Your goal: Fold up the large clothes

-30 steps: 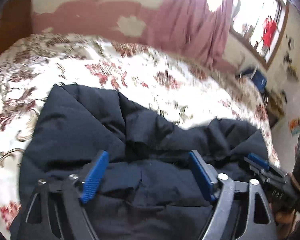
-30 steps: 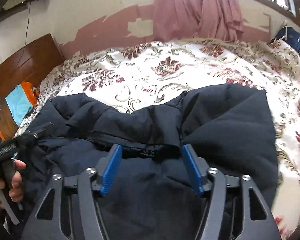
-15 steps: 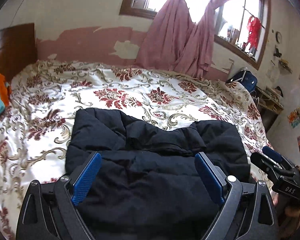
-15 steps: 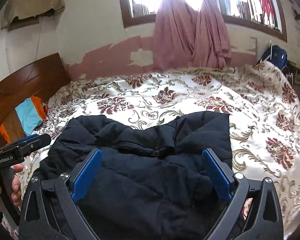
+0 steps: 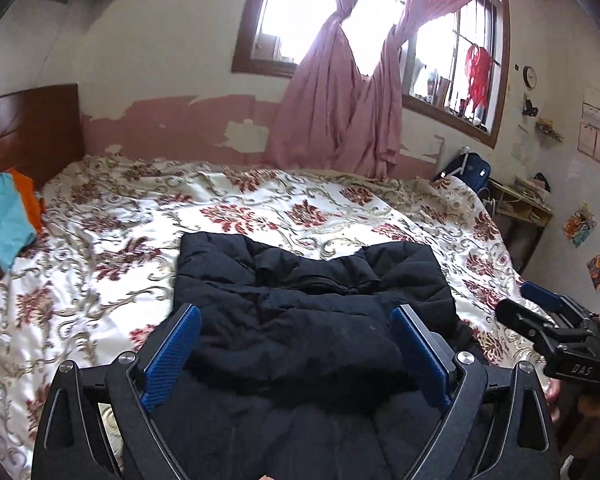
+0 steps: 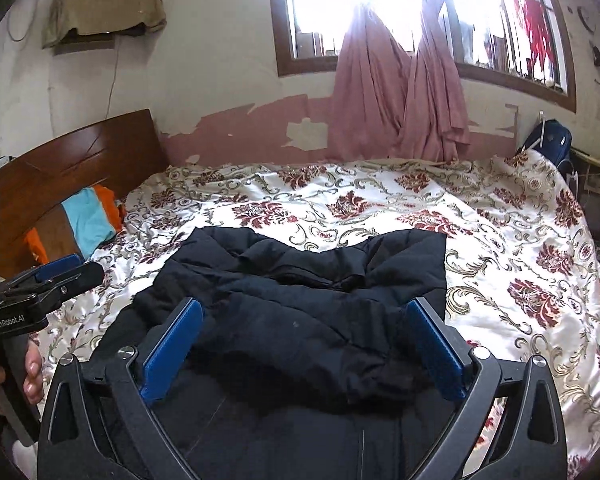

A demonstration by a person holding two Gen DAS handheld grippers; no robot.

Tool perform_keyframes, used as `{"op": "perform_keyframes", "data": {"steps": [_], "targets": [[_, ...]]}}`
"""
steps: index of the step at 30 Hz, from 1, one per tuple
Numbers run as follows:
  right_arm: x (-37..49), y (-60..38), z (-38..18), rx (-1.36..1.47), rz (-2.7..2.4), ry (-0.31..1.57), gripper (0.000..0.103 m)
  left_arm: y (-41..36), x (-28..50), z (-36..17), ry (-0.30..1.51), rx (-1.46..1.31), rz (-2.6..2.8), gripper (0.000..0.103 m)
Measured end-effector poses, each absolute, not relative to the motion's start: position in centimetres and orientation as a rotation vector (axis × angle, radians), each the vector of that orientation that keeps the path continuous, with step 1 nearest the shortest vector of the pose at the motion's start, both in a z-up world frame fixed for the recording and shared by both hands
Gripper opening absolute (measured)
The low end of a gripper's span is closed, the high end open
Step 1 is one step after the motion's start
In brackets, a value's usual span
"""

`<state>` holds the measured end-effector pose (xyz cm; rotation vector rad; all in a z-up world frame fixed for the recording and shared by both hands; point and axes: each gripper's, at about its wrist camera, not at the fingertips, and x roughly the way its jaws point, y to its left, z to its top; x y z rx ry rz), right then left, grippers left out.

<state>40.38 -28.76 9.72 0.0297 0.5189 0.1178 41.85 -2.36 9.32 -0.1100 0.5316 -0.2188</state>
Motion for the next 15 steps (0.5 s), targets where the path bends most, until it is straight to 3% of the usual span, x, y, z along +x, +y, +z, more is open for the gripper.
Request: {"op": "perform_keyframes", "data": {"steps": [15], "targets": [[30.7, -28.5, 8.9, 0.064, 0.101, 0.426, 0.100, -1.0, 32.3, 8.3, 0.429, -0.050, -0.137, 0.096]]}}
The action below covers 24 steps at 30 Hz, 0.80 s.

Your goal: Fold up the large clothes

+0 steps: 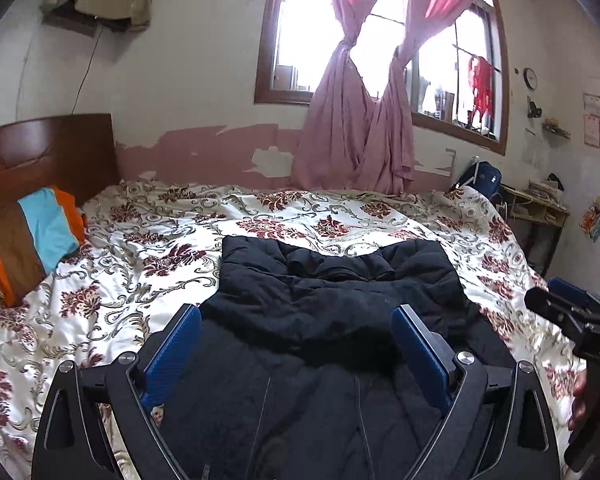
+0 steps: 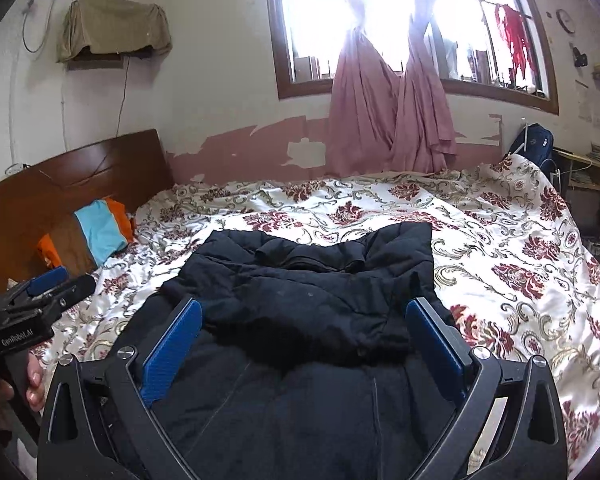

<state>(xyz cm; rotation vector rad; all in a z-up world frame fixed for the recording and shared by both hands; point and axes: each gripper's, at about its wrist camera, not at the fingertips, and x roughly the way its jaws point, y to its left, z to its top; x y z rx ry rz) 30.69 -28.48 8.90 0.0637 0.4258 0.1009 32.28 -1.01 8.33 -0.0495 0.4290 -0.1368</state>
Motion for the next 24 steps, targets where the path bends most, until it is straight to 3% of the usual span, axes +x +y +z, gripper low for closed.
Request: {"op": "perform_keyframes", "data": {"steps": [24], "targets": [[17.8, -26.2, 7.2, -0.006, 0.126, 0.334, 0.100, -1.6, 21.5, 6.5, 0.414, 0.024, -0.125, 0.096]]}}
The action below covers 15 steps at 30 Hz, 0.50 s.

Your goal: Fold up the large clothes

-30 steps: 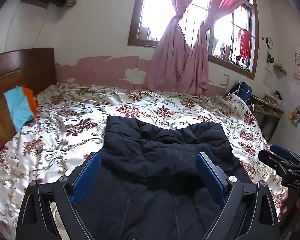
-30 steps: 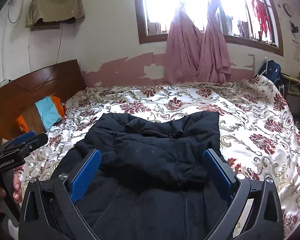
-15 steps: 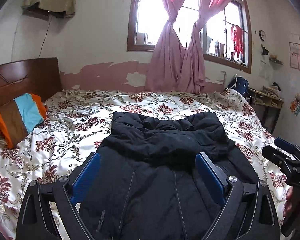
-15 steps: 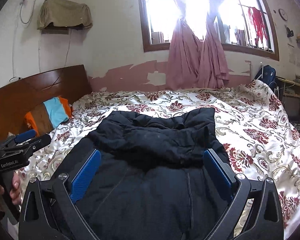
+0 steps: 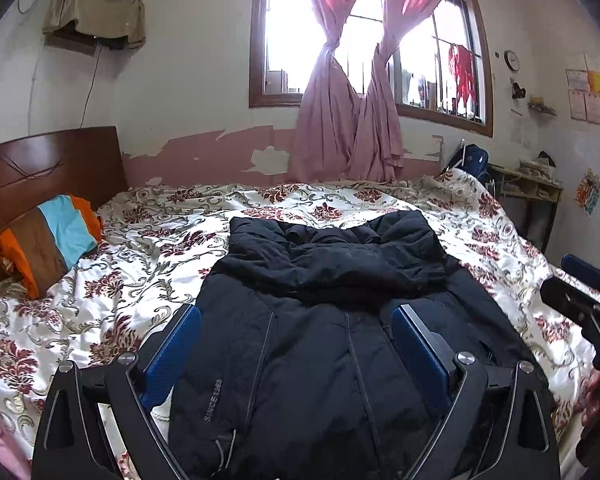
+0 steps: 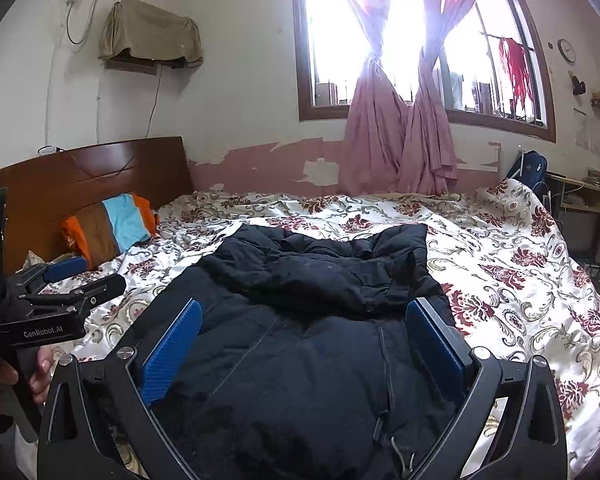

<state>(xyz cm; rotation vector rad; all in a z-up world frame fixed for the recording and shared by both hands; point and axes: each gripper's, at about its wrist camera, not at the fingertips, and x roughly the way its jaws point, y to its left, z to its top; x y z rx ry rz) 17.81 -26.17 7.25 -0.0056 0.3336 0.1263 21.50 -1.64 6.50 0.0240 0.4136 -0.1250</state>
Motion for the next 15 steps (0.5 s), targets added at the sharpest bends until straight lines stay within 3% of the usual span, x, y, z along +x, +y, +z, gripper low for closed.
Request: {"op": "perform_keyframes", "data": {"steps": [15], "targets": [[13.1, -25.4, 5.0, -0.036, 0.121, 0.326, 0.100, -0.7, 17.8, 4.6, 0.417, 0.050, -0.081, 0.097]]}}
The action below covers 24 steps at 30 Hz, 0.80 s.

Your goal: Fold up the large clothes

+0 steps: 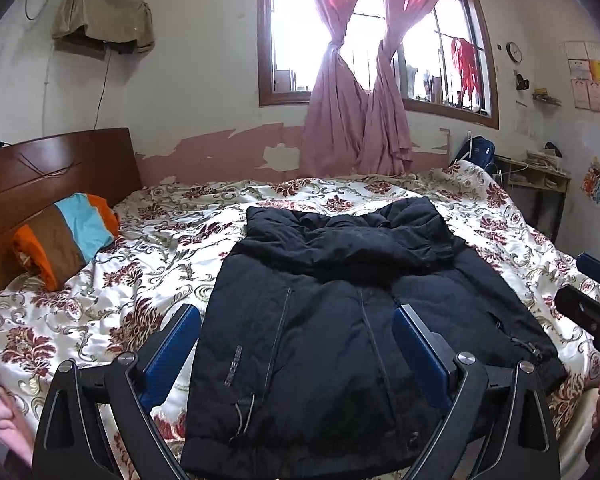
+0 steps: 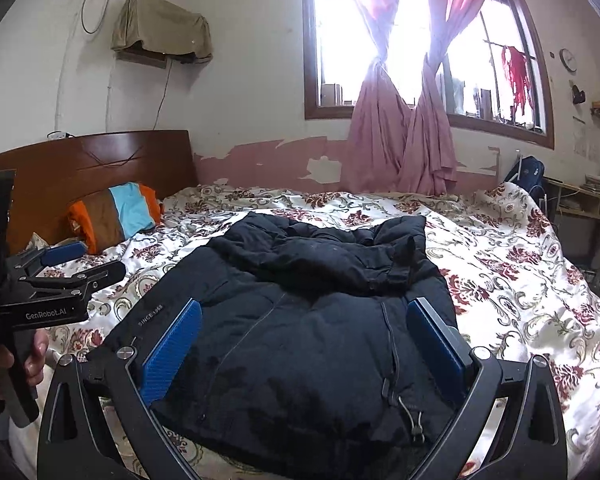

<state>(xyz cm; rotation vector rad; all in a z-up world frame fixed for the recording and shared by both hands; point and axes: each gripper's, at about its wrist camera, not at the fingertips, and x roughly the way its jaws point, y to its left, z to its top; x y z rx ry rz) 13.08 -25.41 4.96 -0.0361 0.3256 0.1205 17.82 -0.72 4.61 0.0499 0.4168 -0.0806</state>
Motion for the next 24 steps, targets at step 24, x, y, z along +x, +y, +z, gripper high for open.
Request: {"op": "perform_keyframes", "data": {"steps": [24], "targets": [[12.4, -26.0, 0.5, -0.100, 0.079, 0.434, 0.100, 2.1, 15.6, -0.9, 0.502, 0.130, -0.070, 0.097]]}}
